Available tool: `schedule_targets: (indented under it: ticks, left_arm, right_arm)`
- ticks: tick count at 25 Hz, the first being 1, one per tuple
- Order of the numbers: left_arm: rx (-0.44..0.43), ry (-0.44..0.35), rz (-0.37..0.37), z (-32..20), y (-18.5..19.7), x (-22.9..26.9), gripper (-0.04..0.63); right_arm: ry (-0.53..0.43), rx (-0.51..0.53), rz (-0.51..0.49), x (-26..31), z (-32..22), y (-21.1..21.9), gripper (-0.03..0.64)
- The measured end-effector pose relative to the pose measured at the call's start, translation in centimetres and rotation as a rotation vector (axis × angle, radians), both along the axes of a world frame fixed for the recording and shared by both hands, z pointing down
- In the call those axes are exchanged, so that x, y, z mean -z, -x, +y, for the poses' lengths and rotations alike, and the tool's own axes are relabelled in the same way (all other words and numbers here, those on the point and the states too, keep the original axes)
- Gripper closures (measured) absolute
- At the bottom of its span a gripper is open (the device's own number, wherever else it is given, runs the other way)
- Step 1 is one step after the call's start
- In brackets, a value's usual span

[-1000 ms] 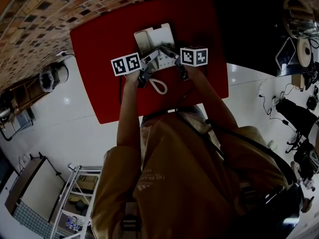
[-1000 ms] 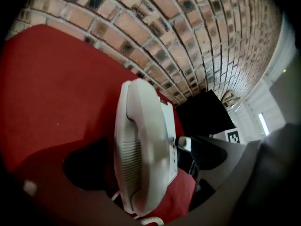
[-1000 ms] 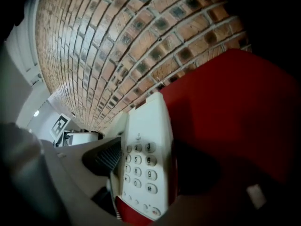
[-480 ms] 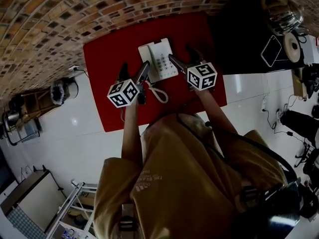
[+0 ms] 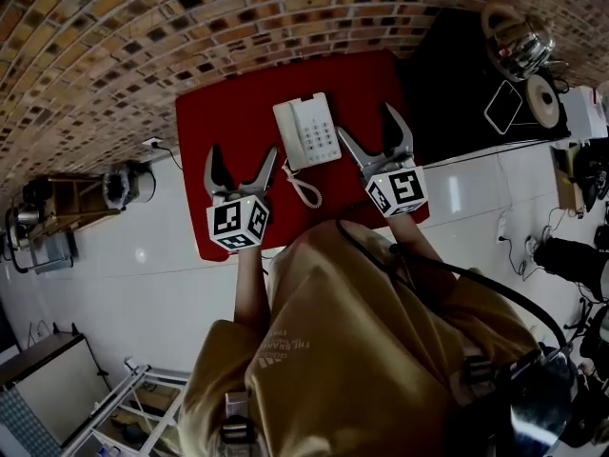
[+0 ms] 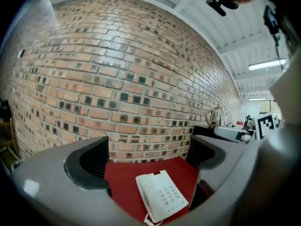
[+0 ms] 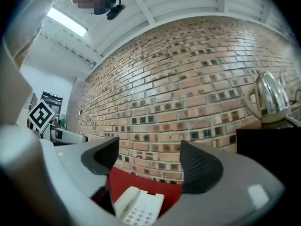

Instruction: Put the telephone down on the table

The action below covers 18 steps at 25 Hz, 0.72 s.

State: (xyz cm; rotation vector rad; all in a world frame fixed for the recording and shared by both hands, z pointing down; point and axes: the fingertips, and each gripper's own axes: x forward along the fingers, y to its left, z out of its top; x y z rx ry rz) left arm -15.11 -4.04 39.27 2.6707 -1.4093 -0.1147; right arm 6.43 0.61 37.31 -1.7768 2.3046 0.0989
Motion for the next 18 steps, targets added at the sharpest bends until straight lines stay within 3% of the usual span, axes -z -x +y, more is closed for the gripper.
schedule_targets:
  ticks: [4,10,18]
  left_arm:
    - [0.076,-0.101,-0.059,1.7,1.1,2.3,0.071]
    - [0.111,-0.102,-0.050,2.3,1.7,2.0,0.071]
    - [0.140,-0.133,-0.047,2.4,2.8,3.1,0.072]
  right_arm:
    - [0.003,-0.027,0.042,1.0,1.3,0.7,0.230]
    - [0.051,-0.083,0.048,0.1,1.6,0.5,0.236]
    - [0.004,-0.106,0.094,2.3,1.9,0.9,0.241]
